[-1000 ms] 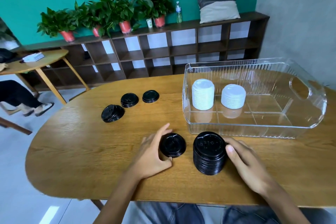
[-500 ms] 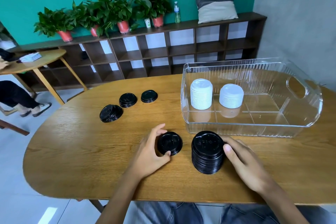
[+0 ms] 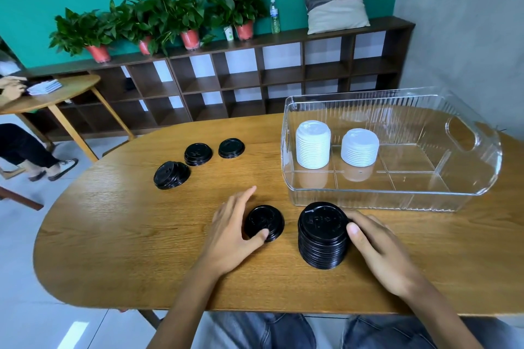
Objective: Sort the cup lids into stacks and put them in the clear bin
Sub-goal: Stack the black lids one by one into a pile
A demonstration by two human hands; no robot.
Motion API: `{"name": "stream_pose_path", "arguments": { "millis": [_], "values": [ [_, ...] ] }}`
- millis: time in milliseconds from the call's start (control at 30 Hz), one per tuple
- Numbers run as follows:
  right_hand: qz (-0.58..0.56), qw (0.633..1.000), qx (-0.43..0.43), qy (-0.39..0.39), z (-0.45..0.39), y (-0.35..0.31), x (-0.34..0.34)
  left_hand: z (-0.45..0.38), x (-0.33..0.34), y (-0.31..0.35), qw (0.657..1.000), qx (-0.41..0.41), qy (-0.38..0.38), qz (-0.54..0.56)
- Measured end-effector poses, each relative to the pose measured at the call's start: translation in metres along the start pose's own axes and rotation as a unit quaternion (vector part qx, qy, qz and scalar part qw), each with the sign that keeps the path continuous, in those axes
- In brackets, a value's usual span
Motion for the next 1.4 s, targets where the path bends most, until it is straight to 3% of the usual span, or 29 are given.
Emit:
{"name": "stream_pose_path", "arguments": {
  "millis": [100, 267, 433, 600, 733, 900, 1033, 1200, 1400],
  "values": [
    [0.005, 1.0, 0.003, 0.004, 0.0, -0.001, 0.0, -0.001, 0.0, 0.0, 1.0, -0.021, 0.012, -0.005],
    [0.0, 1.0, 0.007, 0.002, 0.001, -0.001, 0.0, 0.001, -0.001, -0.002, 0.999, 0.033, -0.025, 0.01],
    [0.003, 1.0, -0.001, 0.009, 0.0, 0.0, 0.0, 0.001, -0.003, 0.0, 0.999, -0.025, 0.011, 0.025],
    [0.006, 1.0, -0.007, 0.007, 0.0, 0.001, 0.001, 0.001, -0.003, 0.001, 0.999, 0.02, -0.034, 0.034],
    [0.006, 1.0, -0.008, 0.006, 0.0, 0.001, 0.0, 0.0, -0.002, 0.0, 0.999, 0.0, -0.017, 0.04],
    [0.0, 1.0, -0.004, 0.006, 0.0, 0.001, 0.0, 0.004, -0.004, -0.001, 0.99, 0.009, 0.031, 0.138],
    [0.002, 1.0, -0.01, 0.007, 0.0, 0.0, -0.001, 0.016, -0.001, 0.031, 0.949, 0.061, 0.115, 0.286],
    [-0.008, 1.0, 0.0, 0.0, 0.0, 0.001, -0.002, 0.019, 0.021, 0.086, 0.952, 0.117, 0.106, 0.261],
    [-0.004, 1.0, 0.002, 0.005, 0.0, -0.002, -0.003, 0.013, 0.03, 0.09, 0.973, 0.134, 0.054, 0.182]
  ]
}}
Point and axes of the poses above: each hand's wrist, its own z-axis away from the middle knuckle, its own x-axis out of the palm, y = z × x, the point moved 2 cm from there along -z, towards the middle knuckle, and after that the axes turned 2 degrees about -x, right-handed, at the moved point
